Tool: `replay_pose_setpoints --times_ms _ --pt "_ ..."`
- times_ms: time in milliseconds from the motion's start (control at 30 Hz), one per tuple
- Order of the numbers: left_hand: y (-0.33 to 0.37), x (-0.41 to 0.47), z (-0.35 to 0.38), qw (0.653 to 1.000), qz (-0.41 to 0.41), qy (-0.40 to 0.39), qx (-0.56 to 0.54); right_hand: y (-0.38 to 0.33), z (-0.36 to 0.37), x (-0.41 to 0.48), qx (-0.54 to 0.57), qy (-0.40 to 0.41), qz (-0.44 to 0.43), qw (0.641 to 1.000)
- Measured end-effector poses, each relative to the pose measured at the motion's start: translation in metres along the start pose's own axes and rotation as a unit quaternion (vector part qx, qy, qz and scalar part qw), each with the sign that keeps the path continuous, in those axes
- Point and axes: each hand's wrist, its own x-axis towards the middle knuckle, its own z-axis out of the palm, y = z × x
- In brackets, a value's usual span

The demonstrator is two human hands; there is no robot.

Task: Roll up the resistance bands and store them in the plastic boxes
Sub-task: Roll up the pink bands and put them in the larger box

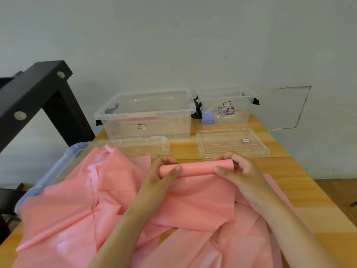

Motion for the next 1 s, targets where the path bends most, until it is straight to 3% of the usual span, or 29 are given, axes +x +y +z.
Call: replay_pose_setpoints --times_ms 267,500,700,900,1000 --pt "0.0019 -0.0018 0.0021 1.000 0.007 0.002 0.028 0.0017 0.0030 -0.0004 -0.003 0.002 0.005 1.000" --pt "-0.0026 0.0007 -0.0016 0.999 -0.033 -0.024 0.031 -0.0005 0.0007 0.0003 -0.019 -0.009 -0.058 0.998" --pt "0.0017 0.0012 -0.0039 1.000 0.017 0.000 -0.016 0.0052 -0.0042 0.0033 -0.036 -0.023 0.017 0.999" --pt "-0.0012 0.0002 -0.0018 0.999 -0.013 -0.039 0.033 -0.0003 -0.0047 0.0021 -0.027 0.002 -0.034 0.999" --pt "-0.0001 0.0008 -0.0018 0.999 0.008 -0.017 0.028 0.0007 -0.0046 0.0023 -0.021 -0.007 -0.019 1.000"
